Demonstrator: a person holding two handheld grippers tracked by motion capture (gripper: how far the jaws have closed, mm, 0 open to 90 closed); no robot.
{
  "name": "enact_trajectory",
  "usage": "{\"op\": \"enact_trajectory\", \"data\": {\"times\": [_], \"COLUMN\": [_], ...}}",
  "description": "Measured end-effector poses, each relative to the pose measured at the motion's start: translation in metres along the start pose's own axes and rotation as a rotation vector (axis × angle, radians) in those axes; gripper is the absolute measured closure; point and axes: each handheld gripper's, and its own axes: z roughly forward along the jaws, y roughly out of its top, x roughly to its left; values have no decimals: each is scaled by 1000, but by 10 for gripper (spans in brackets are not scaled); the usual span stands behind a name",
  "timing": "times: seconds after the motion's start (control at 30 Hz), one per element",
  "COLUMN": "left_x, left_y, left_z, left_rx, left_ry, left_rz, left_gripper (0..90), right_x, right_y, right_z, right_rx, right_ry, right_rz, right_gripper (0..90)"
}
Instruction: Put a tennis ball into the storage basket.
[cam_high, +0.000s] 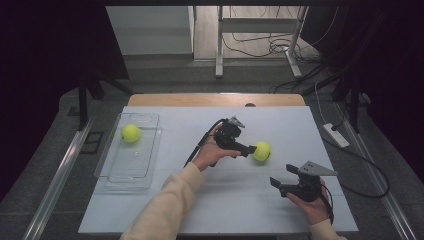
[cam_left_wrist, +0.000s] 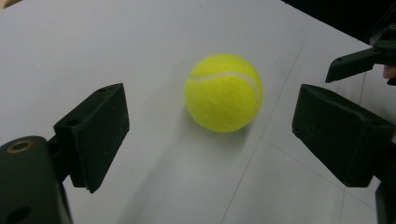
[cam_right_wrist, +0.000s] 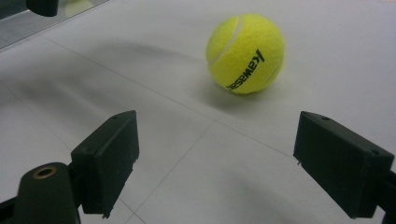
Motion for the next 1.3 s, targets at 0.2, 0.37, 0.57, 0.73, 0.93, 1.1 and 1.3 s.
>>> {"op": "enact_trajectory", "data": {"times": [0.2,0.37,0.57,0.73,0.93,1.1,1.3], "left_x": [-1,-1,-2,-2,-4,-7,-8], "left_y": [2,4,7,6,10,13,13], "left_z": [9,17,22,28,35,43,51], "left_rx": [14,23,24,33,44,52,64], "left_ry": [-9,-12,-11,-14,-21,-26,-27], "left_rz": [3,1,7,-2,6,15,10], "left_gripper": [119,118,118,118,117,115,114], "right_x": [0,1,2,2,3,2,2], "right_y": [0,0,0,0,0,0,0], "right_z": [0,2,2,2,2,2,2], "right_rx": [1,4,5,2,5,3,4], "right_ry": [0,4,6,7,8,7,9], "right_rz": [3,2,1,1,0,0,2], "right_gripper": [145,145,145,145,145,145,144]}}
